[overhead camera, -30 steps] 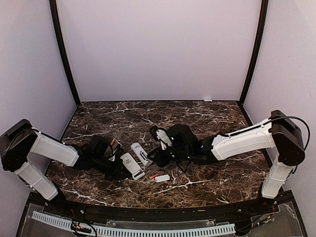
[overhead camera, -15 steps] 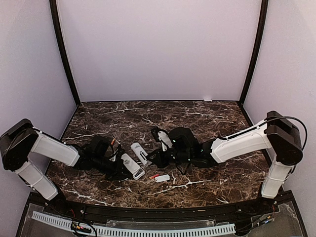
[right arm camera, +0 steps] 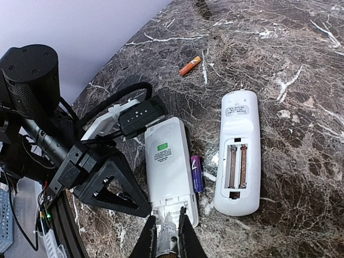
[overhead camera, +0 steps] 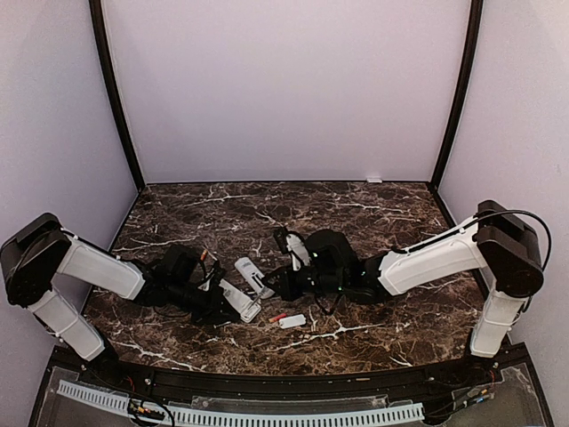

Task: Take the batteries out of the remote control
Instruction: Remove the battery from the remote control without the battery cover, then place the screwdriver at the center of the board.

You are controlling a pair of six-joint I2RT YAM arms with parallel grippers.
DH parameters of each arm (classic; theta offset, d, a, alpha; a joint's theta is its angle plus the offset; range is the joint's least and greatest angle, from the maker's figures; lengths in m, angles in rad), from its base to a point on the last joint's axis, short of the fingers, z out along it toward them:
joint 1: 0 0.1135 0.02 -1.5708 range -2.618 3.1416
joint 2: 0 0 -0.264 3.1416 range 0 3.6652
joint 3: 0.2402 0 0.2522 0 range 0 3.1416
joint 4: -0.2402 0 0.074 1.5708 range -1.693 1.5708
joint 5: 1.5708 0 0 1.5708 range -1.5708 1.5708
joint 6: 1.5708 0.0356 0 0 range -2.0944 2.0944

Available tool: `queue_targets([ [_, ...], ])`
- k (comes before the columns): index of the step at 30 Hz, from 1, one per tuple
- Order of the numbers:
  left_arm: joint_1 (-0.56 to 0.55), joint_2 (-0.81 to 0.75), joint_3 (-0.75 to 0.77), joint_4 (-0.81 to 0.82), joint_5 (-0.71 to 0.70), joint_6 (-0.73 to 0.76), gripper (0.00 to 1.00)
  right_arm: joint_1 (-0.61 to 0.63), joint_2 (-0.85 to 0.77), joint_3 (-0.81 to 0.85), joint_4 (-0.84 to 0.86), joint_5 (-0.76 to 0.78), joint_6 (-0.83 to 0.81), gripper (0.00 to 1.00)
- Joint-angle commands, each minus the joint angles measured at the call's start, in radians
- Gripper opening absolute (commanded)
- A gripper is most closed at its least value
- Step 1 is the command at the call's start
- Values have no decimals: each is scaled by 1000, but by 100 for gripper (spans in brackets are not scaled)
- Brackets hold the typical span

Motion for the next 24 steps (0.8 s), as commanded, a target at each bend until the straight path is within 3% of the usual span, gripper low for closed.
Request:
queue_targets([
  [1, -2, 9, 14, -12, -33, 2, 3, 5, 6, -7, 42, 14, 5, 0],
  [5, -3, -5, 14, -12, -37, 8, 8, 4, -5, -9, 40, 18, 1, 0],
  [9, -2, -66, 33, -56, -68, 43, 20, 5, -41, -7, 30, 37, -4, 0],
  [18, 29, -319, 128, -315, -207, 192, 46, -8, -169, -14, -77, 150, -26, 0],
  [24, 137, -453, 239, -499, -256, 339, 68, -88, -240, -60, -153, 138, 19, 0],
])
